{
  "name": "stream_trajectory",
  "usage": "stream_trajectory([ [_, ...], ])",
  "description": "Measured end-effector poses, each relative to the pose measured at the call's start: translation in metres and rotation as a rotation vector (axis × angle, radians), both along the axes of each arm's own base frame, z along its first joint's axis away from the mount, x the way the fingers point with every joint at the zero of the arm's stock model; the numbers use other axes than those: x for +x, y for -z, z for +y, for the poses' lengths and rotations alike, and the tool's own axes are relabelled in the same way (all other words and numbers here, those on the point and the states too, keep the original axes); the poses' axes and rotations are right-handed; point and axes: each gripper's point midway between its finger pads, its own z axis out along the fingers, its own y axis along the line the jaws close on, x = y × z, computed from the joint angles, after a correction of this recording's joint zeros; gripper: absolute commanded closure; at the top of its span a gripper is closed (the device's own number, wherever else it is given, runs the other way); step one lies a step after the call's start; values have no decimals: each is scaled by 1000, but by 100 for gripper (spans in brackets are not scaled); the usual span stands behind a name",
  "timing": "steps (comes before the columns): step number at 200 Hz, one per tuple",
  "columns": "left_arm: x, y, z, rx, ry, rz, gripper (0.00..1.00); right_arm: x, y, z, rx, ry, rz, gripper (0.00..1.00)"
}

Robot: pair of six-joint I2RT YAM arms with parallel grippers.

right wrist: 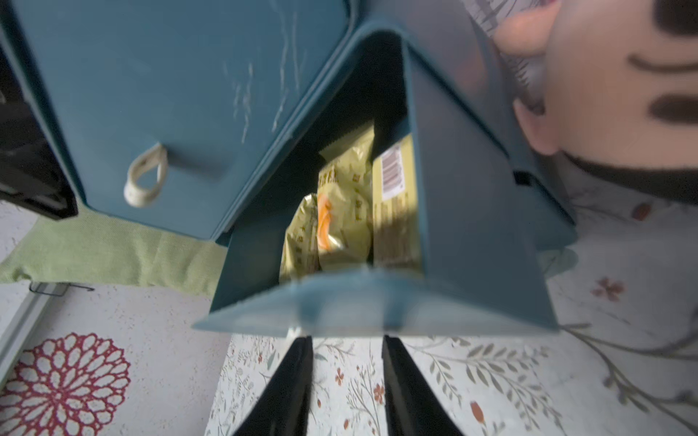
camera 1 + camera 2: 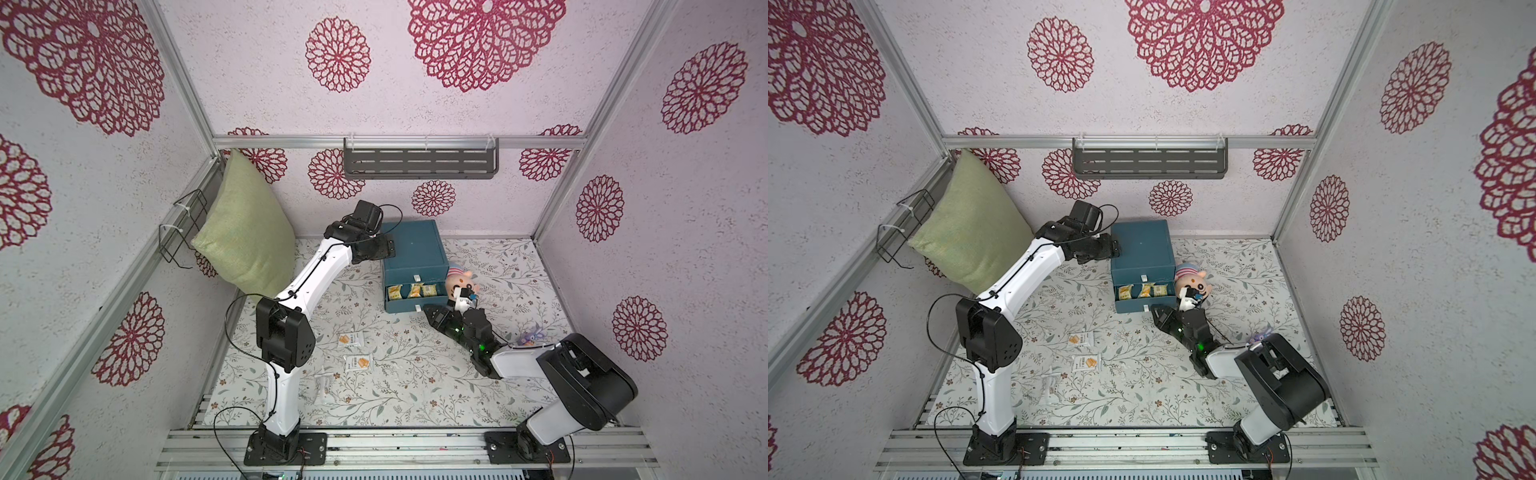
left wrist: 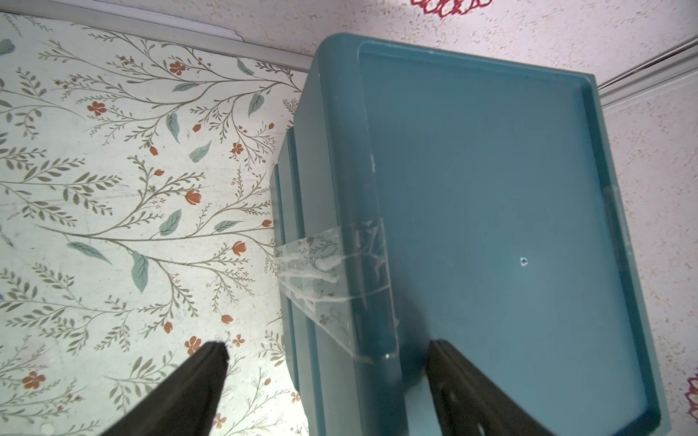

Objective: Place the cookies into the drawer by color
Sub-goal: Close the drawer in the storage box.

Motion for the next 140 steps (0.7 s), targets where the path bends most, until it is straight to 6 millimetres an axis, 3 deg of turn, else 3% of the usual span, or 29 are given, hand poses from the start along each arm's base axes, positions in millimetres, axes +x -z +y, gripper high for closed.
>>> stream_trajectory([
  [62, 0, 0, 0, 2, 1, 1, 11, 37, 9, 14, 147, 28, 48, 67],
  [140, 0, 1, 0, 3, 3, 0, 11, 23, 14, 7, 239, 47, 89, 66],
])
